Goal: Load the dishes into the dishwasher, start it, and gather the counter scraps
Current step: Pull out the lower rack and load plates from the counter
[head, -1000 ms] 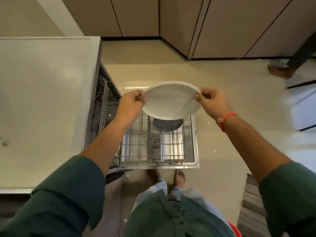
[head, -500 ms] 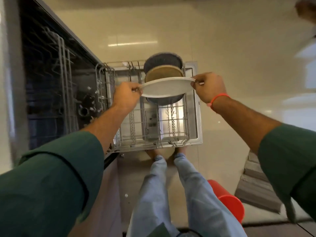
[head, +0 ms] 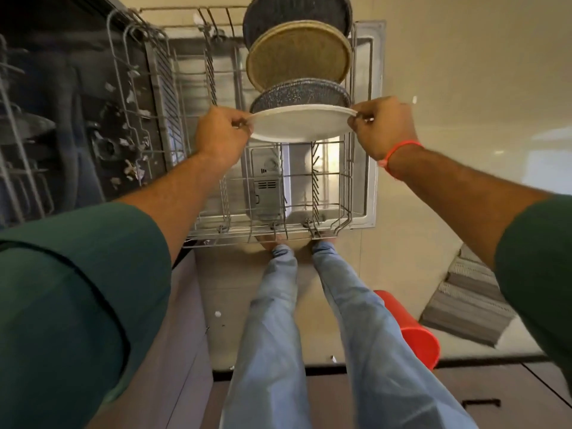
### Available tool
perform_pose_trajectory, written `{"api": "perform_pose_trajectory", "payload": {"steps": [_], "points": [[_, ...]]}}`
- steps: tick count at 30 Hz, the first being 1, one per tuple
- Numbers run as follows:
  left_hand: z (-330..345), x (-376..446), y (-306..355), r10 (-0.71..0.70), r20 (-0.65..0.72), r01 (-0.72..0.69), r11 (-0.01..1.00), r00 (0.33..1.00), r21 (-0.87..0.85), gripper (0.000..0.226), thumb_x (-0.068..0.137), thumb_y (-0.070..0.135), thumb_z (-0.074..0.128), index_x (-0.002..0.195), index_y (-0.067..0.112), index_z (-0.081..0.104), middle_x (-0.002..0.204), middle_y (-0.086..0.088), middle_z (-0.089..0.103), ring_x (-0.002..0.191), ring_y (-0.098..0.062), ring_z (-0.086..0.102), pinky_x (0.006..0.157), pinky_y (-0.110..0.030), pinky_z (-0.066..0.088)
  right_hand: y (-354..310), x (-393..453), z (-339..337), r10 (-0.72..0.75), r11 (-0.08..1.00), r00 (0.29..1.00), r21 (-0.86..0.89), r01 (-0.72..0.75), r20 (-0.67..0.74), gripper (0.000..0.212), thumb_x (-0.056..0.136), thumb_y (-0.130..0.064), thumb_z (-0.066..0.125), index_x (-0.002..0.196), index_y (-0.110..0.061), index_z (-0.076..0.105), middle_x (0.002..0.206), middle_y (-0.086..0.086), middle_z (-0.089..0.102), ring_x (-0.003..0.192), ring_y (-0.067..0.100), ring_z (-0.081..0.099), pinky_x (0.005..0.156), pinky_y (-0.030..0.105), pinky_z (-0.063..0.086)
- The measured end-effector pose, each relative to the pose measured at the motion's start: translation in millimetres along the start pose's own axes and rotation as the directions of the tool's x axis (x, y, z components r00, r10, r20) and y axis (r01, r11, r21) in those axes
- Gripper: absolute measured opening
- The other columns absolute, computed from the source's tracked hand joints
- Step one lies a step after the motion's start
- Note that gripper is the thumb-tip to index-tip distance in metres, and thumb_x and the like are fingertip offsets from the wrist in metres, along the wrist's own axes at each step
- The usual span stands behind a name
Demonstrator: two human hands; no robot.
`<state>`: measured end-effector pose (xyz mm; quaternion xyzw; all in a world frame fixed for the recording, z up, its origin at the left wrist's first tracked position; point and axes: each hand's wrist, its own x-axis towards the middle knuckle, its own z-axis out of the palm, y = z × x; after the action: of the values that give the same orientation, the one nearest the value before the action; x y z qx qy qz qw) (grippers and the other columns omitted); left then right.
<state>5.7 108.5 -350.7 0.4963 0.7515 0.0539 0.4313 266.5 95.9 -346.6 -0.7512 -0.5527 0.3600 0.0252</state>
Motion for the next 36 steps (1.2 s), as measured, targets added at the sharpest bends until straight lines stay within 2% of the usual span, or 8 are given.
{"api": "perform_pose_trajectory", "payload": {"steps": [4, 8, 17, 23, 26, 28, 33, 36], "points": [[10, 7, -5, -0.018, 0.030, 0.018, 1.000, 0.999, 0.020, 0.029, 0.096, 0.019, 0.068, 0.125, 0.016, 0.071, 0.113, 0.001, 0.072, 0.096, -0.011, 0.062, 0.086, -0.022, 0.050, 5, 6, 10, 0.010, 1.000, 0.999, -0.007, -0.009, 0.034, 0.027, 0.094, -0.023, 0.062, 0.117, -0.017, 0.075, 0.108, 0.009, 0.075, 0.096, 0.023, 0.069, 0.091, 0.022, 0.048], [18, 11, -11, -0.050, 0.062, 0.049, 0.999, 0.997, 0.015, 0.028, 0.097, 0.023, 0.065, 0.124, 0.017, 0.072, 0.110, -0.001, 0.073, 0.100, -0.017, 0.066, 0.089, -0.025, 0.052, 6, 13, 18, 0.043, 0.999, 0.998, 0.004, -0.043, 0.041, 0.027, 0.094, -0.023, 0.061, 0.116, -0.020, 0.075, 0.109, 0.007, 0.075, 0.100, 0.025, 0.068, 0.097, 0.031, 0.052], [35, 21, -16, -0.085, 0.147, 0.087, 0.996, 0.985, -0.009, 0.026, 0.099, 0.036, 0.061, 0.117, 0.020, 0.072, 0.108, -0.001, 0.072, 0.099, -0.020, 0.066, 0.087, -0.031, 0.053, 7, 21, 30, 0.097, 0.993, 0.991, -0.084, -0.089, 0.095, 0.025, 0.095, -0.033, 0.062, 0.117, -0.029, 0.073, 0.110, 0.004, 0.073, 0.098, 0.026, 0.066, 0.092, 0.046, 0.056], [41, 25, -15, -0.146, 0.264, 0.144, 0.989, 0.953, 0.028, 0.035, 0.101, 0.042, 0.055, 0.129, 0.021, 0.063, 0.120, -0.002, 0.067, 0.103, -0.019, 0.062, 0.092, -0.033, 0.050, 6, 19, 34, 0.143, 0.990, 0.961, -0.053, -0.134, 0.235, 0.042, 0.095, -0.026, 0.065, 0.136, -0.021, 0.060, 0.129, 0.009, 0.066, 0.114, 0.027, 0.062, 0.104, 0.039, 0.049], [40, 19, -15, -0.147, 0.292, 0.150, 0.989, 0.945, 0.013, 0.053, 0.101, 0.042, 0.054, 0.149, 0.020, 0.046, 0.139, -0.002, 0.059, 0.120, -0.022, 0.058, 0.104, -0.035, 0.047, 3, 15, 28, 0.112, 0.993, 0.958, -0.057, -0.100, 0.265, 0.058, 0.094, -0.023, 0.066, 0.148, -0.022, 0.046, 0.140, 0.008, 0.059, 0.124, 0.027, 0.057, 0.106, 0.034, 0.043], [39, 12, -13, -0.133, 0.303, 0.138, 0.990, 0.943, 0.005, 0.059, 0.102, 0.037, 0.055, 0.154, 0.019, 0.037, 0.146, -0.003, 0.052, 0.129, -0.024, 0.053, 0.107, -0.034, 0.043, 1, 12, 23, 0.083, 0.996, 0.964, -0.055, -0.072, 0.253, 0.062, 0.094, -0.022, 0.065, 0.151, -0.023, 0.041, 0.141, 0.008, 0.058, 0.127, 0.028, 0.055, 0.105, 0.032, 0.042], [33, -16, -3, -0.139, 0.284, 0.156, 0.987, 0.949, -0.037, 0.057, 0.104, 0.032, 0.054, 0.156, 0.024, 0.033, 0.150, -0.008, 0.048, 0.135, -0.026, 0.047, 0.097, -0.030, 0.038, -9, -1, 10, 0.062, 0.998, 0.971, -0.019, -0.060, 0.230, 0.063, 0.094, -0.023, 0.065, 0.152, -0.023, 0.039, 0.143, 0.008, 0.056, 0.128, 0.028, 0.054, 0.105, 0.031, 0.041], [26, -40, 5, -0.138, 0.272, 0.175, 0.978, 0.952, -0.115, 0.056, 0.105, 0.029, 0.052, 0.157, 0.025, 0.031, 0.148, -0.007, 0.048, 0.118, -0.012, 0.049, 0.089, -0.021, 0.037, -14, -13, 1, 0.055, 0.998, 0.974, 0.011, -0.059, 0.222, 0.064, 0.094, -0.024, 0.064, 0.152, -0.025, 0.038, 0.143, 0.009, 0.056, 0.128, 0.029, 0.054, 0.104, 0.032, 0.041]]}}
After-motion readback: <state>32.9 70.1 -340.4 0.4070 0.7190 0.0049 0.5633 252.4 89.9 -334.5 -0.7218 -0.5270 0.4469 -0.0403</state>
